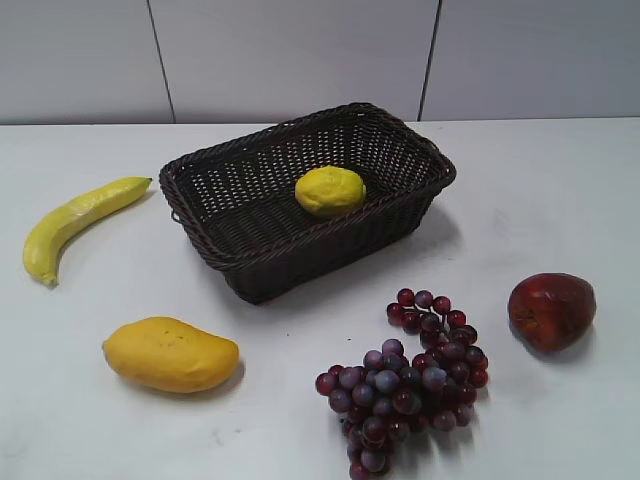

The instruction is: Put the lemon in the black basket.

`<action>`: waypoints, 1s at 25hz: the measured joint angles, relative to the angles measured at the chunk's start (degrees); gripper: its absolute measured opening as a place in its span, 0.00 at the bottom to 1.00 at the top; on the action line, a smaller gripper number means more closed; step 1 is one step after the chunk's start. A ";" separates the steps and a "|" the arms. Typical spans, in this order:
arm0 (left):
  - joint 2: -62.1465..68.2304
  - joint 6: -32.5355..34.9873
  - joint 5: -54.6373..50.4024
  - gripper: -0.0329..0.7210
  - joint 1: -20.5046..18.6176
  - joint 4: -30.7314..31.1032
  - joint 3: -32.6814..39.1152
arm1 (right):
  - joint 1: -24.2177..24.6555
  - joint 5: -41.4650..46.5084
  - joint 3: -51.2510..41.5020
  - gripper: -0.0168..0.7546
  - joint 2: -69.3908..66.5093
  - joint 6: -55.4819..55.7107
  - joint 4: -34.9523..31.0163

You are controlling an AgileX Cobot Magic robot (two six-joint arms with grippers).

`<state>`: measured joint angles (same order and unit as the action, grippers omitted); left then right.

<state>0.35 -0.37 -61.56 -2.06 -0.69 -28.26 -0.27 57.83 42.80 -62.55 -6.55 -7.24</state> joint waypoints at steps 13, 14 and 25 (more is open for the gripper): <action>0.00 0.00 0.00 0.67 0.00 0.01 0.00 | 0.00 1.21 -13.54 0.79 30.75 -0.05 -1.08; 0.00 0.00 0.00 0.67 0.00 0.01 0.00 | 0.00 1.21 -13.54 0.79 33.29 -0.05 -1.26; 0.00 0.00 0.00 0.67 0.00 0.01 0.00 | 0.00 1.32 -13.65 0.79 55.84 -0.09 -1.56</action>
<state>0.35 -0.37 -61.56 -2.06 -0.68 -28.26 -0.27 59.15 29.15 -6.70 -6.65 -8.80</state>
